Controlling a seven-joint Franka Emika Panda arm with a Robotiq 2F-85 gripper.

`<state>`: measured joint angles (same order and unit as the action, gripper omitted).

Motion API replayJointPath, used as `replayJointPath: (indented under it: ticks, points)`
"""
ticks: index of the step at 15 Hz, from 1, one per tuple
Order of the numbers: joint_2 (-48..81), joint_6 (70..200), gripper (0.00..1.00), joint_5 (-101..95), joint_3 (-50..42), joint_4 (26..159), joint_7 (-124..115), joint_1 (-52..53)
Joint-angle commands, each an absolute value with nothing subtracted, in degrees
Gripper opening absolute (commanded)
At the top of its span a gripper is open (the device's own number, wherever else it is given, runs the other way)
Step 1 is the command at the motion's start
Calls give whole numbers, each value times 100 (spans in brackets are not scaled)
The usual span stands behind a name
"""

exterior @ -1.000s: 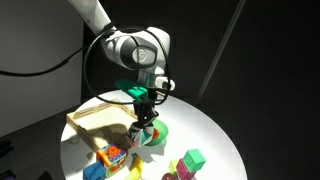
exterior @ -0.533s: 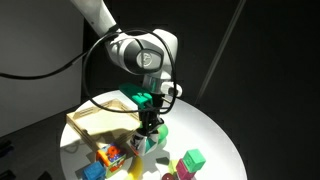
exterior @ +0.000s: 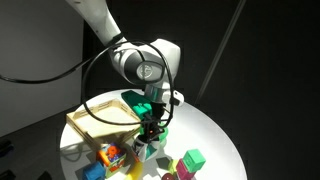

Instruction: Remove the plushy cube from the crate and put it on the table

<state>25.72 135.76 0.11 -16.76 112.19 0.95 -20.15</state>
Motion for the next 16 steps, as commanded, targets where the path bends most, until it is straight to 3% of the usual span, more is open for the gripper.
replayJointPath:
  ticks: [1,15,16]
  points:
    - [2816,13563,6,149,-1667,10923,-48,-2118]
    - [3330,13435,6,202,-1693,10270,-417,-2269]
    - [3355,13423,10,194,-1690,10245,-411,-2270]
